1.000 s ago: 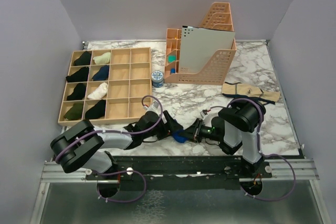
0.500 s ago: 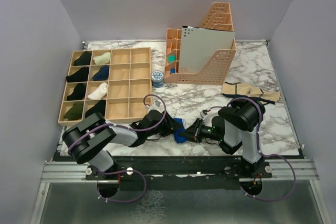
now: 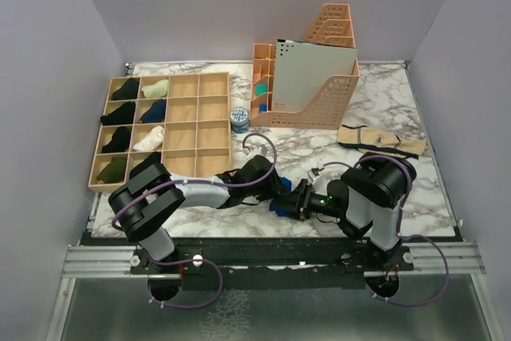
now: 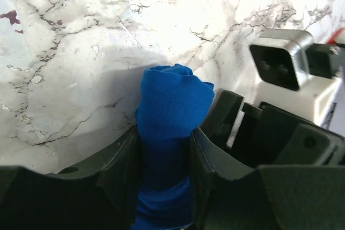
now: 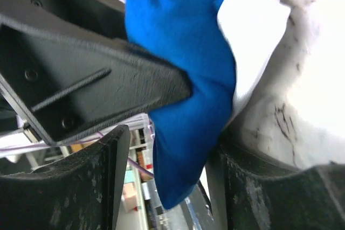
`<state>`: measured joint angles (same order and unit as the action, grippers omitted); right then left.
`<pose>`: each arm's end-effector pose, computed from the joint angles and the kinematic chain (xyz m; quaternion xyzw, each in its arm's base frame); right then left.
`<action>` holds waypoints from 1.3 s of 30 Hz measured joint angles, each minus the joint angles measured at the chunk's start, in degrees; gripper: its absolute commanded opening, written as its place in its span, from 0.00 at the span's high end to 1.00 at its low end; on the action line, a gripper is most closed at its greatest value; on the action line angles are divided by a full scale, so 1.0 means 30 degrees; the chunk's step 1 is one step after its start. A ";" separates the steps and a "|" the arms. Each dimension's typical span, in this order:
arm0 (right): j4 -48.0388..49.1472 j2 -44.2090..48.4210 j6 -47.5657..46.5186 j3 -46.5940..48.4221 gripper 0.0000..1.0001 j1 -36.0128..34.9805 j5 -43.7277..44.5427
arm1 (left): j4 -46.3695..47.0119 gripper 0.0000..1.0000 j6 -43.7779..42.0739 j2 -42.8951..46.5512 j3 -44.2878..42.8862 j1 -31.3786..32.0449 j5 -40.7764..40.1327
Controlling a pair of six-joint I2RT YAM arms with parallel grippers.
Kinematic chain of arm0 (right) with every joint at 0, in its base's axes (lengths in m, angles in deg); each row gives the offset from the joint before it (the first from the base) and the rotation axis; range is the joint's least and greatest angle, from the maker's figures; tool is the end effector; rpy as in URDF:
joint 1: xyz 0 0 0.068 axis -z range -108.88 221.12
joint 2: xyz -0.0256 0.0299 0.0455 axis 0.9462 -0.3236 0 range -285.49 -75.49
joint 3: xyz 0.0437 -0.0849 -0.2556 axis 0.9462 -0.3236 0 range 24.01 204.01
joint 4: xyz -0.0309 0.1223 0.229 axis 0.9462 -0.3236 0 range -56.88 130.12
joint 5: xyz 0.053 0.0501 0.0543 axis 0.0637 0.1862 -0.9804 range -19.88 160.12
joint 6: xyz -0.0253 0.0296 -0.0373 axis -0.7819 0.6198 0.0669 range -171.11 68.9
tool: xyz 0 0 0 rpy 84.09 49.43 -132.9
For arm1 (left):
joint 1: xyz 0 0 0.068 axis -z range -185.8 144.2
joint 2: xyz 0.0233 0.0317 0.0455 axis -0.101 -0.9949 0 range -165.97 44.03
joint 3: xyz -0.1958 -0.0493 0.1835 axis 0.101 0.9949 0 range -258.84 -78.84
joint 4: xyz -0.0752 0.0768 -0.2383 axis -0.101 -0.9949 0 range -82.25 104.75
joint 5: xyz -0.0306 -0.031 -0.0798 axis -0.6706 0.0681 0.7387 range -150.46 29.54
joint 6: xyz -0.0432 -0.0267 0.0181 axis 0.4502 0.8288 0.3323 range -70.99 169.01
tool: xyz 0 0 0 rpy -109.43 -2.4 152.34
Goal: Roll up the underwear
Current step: Pick up the underwear from the center of the board, then place the underwear in the storage box.
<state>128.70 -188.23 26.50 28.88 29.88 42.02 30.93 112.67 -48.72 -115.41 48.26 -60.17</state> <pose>0.1419 0.1467 0.0706 0.1135 0.7955 0.5839 0.1151 0.1775 -0.2452 0.1367 -0.0748 0.9032 -0.3629 0.2166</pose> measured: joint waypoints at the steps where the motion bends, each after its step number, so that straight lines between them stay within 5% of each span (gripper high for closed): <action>1: -0.0015 0.0525 -0.0277 -0.0284 0.39 -0.0066 0.0211 | -0.0743 1.00 -0.0306 -0.0022 -0.0408 0.0080 -0.0175; 7: -0.3184 0.4838 -0.3024 -0.1457 0.39 -0.0226 0.2193 | -0.3687 1.00 -0.1712 0.0029 -0.1843 0.0306 -0.1107; 16: -1.8134 1.7624 -0.7133 -0.0634 0.37 -0.0226 0.6178 | -0.4787 1.00 -0.2616 0.1413 -0.1166 0.0248 -0.1494; 20: -2.2556 2.1041 -0.8582 0.0444 0.37 -0.0226 0.7868 | -0.6360 1.00 -0.3359 0.2907 -0.0794 0.0095 -0.1719; 29: -2.6520 2.1179 -0.9785 0.1341 0.36 -0.0226 0.9071 | -1.0506 1.00 -0.4255 0.6623 -0.1756 -0.1253 -0.2608; 39: -2.7212 2.0546 -1.0477 0.2878 0.36 -0.0226 0.8998 | -1.4462 1.00 -0.5355 1.0193 -0.4065 -0.7854 -0.2761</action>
<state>47.06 -126.60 -4.93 37.51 29.21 69.02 -12.45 96.60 -18.14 -127.61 24.70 -68.45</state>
